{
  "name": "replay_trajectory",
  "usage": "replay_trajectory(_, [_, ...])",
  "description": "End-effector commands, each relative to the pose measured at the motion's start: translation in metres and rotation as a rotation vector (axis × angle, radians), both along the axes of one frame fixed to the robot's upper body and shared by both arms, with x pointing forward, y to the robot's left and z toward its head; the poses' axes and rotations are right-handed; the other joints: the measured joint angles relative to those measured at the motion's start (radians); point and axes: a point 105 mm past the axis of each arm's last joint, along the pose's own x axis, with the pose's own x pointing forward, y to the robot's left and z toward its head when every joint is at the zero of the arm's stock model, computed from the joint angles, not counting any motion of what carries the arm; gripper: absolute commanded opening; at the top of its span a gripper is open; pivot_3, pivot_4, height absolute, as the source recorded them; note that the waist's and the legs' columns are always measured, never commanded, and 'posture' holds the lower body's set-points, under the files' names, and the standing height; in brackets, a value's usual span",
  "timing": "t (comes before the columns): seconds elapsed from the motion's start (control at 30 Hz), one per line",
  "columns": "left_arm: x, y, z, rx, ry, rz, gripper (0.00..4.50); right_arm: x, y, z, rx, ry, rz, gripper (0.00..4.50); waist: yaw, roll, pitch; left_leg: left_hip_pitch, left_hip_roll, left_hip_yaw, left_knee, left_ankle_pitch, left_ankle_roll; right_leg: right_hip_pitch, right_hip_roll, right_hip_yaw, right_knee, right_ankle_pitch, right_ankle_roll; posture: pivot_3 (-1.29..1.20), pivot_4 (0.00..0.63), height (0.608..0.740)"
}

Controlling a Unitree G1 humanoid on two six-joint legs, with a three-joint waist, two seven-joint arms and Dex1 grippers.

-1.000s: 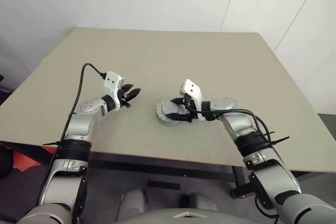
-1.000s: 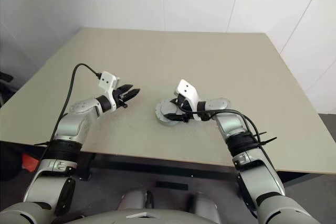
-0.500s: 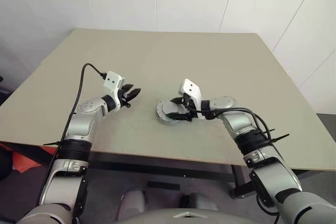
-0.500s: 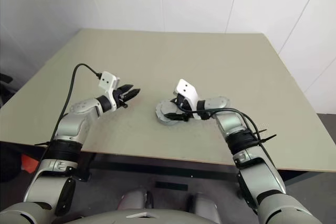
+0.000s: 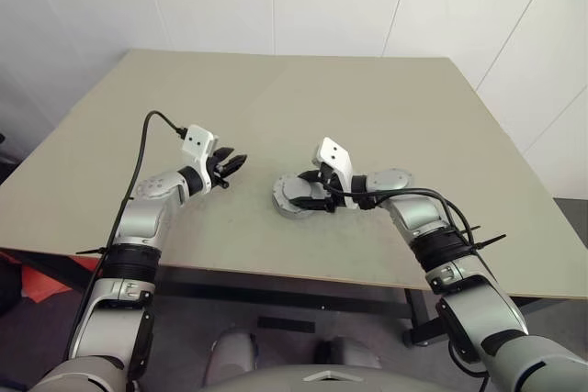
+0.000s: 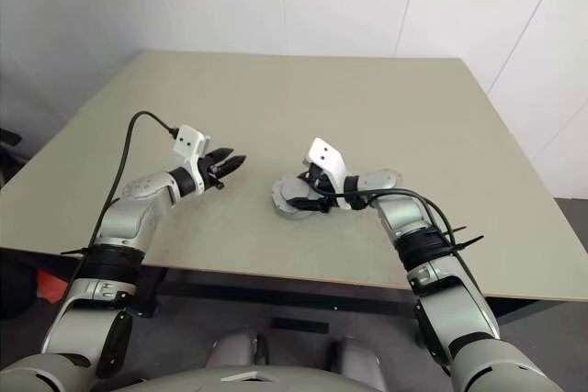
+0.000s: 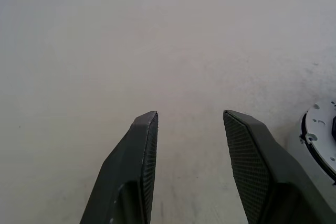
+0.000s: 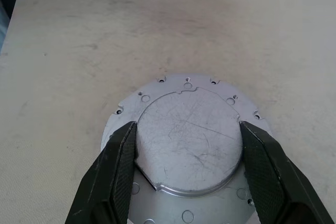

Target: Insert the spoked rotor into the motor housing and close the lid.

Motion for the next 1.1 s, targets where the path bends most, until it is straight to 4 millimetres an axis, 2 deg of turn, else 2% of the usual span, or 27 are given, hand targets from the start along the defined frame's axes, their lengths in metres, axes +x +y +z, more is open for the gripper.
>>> replay_trajectory(0.03, [0.002,-0.001,0.012,-0.002,-0.047,-0.003,2.09,0.007,-0.004,0.001,-0.021,-0.022,-0.042,2.97,0.000,0.000,0.000,0.000,0.000,0.000,0.000,0.000,0.000,0.000,0.000,0.000,0.000,0.000,0.000,0.00,0.000,0.740])
replay_trajectory(0.33, [0.001,-0.001,0.012,-0.003,-0.048,-0.004,2.09,0.006,-0.005,-0.007,-0.058,-0.017,-0.043,2.97,0.000,0.000,0.000,0.000,0.000,0.000,0.000,0.000,0.000,0.000,0.000,0.000,0.000,0.000,0.000,0.00,0.000,0.740])
replay_trajectory(0.53, [0.001,-0.002,0.012,-0.005,-0.048,-0.005,2.09,0.008,-0.016,-0.027,-0.135,0.013,-0.081,2.97,-0.001,0.000,0.000,0.003,0.000,0.000,0.000,0.000,0.000,0.003,0.000,0.000,0.000,-0.001,0.002,0.00,0.000,0.740])
replay_trajectory(0.8, [0.001,-0.002,0.012,-0.006,-0.049,-0.004,2.09,0.008,-0.016,-0.030,-0.149,0.023,-0.081,2.97,-0.001,0.000,0.000,0.013,0.000,0.000,0.000,0.001,-0.001,0.012,0.000,0.000,-0.001,-0.004,0.006,0.00,0.000,0.740])
replay_trajectory(1.1, [0.001,-0.003,0.012,-0.010,-0.049,-0.005,2.09,0.006,-0.025,-0.035,-0.204,0.039,-0.075,2.97,0.000,0.000,0.000,0.013,0.000,0.000,-0.001,0.001,-0.001,0.012,0.000,0.000,-0.002,-0.004,0.007,0.00,0.000,0.740])
